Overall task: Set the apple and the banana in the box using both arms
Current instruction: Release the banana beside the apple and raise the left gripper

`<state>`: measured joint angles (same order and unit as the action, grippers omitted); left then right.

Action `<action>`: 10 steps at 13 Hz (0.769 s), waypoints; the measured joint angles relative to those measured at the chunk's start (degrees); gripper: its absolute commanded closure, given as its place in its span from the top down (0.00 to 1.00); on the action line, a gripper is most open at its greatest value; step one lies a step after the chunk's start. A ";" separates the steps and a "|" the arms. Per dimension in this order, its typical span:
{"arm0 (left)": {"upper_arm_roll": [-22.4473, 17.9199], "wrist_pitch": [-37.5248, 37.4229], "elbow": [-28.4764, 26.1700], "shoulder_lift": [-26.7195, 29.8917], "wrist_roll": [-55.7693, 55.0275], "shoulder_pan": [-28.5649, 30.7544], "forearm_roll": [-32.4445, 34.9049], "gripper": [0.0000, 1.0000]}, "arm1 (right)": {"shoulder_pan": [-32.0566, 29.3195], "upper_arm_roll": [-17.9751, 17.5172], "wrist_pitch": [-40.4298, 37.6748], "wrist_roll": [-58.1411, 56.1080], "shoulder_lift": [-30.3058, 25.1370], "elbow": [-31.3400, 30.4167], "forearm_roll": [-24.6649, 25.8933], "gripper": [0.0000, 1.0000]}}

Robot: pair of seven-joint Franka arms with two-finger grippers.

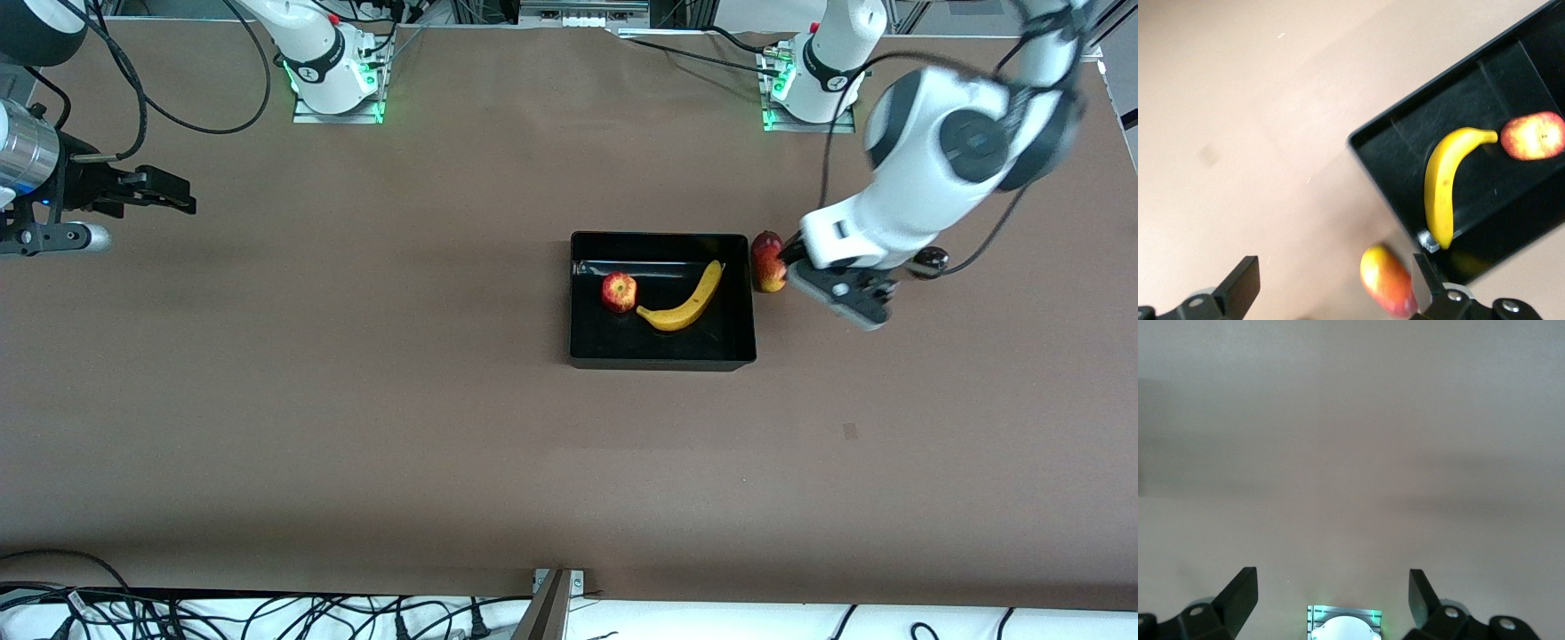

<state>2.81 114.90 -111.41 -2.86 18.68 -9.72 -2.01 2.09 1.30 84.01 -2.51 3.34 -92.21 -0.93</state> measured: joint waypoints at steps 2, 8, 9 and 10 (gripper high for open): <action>-0.75 -10.03 4.01 2.93 -0.03 3.39 0.01 1.00 | 0.01 -0.01 0.01 0.00 0.00 0.01 0.00 1.00; -5.66 -21.86 13.20 3.08 -7.82 4.36 0.02 1.00 | 3.45 -1.06 0.03 0.00 0.46 0.02 -2.65 1.00; -5.52 -21.97 13.20 2.98 -9.39 4.35 0.02 1.00 | 5.54 -1.15 0.05 0.07 0.71 0.01 -2.65 1.00; -5.25 -22.28 13.21 2.87 -10.94 4.35 0.02 1.00 | 7.22 -1.25 0.07 0.32 0.92 0.01 -2.63 1.00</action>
<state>-2.43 92.62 -98.19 0.01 7.74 -5.37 -1.99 9.31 0.05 84.08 -2.19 4.27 -92.19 -3.56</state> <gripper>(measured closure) 0.000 0.000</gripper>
